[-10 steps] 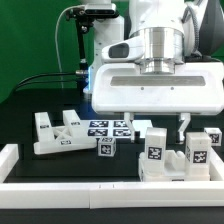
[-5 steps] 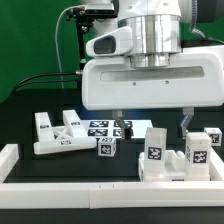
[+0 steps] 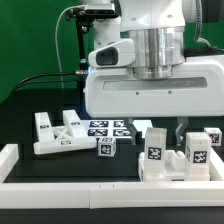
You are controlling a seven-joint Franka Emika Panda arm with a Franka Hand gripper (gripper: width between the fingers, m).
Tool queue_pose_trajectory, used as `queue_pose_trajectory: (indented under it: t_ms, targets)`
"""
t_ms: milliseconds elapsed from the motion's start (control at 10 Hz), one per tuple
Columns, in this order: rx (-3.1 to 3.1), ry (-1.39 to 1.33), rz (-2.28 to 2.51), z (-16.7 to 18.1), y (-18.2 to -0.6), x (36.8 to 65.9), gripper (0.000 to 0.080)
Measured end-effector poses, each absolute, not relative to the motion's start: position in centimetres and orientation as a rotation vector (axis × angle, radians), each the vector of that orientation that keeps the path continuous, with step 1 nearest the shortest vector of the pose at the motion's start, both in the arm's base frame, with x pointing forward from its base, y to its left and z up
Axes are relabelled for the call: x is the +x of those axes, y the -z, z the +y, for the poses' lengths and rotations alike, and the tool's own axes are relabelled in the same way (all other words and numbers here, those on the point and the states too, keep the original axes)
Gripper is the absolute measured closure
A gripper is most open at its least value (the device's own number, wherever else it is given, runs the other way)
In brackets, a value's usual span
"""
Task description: Assemble chair
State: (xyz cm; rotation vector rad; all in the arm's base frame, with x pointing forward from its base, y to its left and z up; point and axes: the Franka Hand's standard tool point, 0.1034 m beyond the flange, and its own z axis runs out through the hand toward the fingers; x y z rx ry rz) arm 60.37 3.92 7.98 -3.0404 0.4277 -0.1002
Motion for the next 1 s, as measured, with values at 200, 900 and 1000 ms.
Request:
queue_pose_trajectory:
  t_ms: [200,900,1000]
  targets:
    - [-2.985,0.087,0.694,4.0,-7.9,60.3,0.0517]
    - [-2.269,0.067,1.944,4.8,-7.7,60.7,0.0515]
    - [-2.146,0.041,2.058,4.7,-7.7,60.7,0.0515]
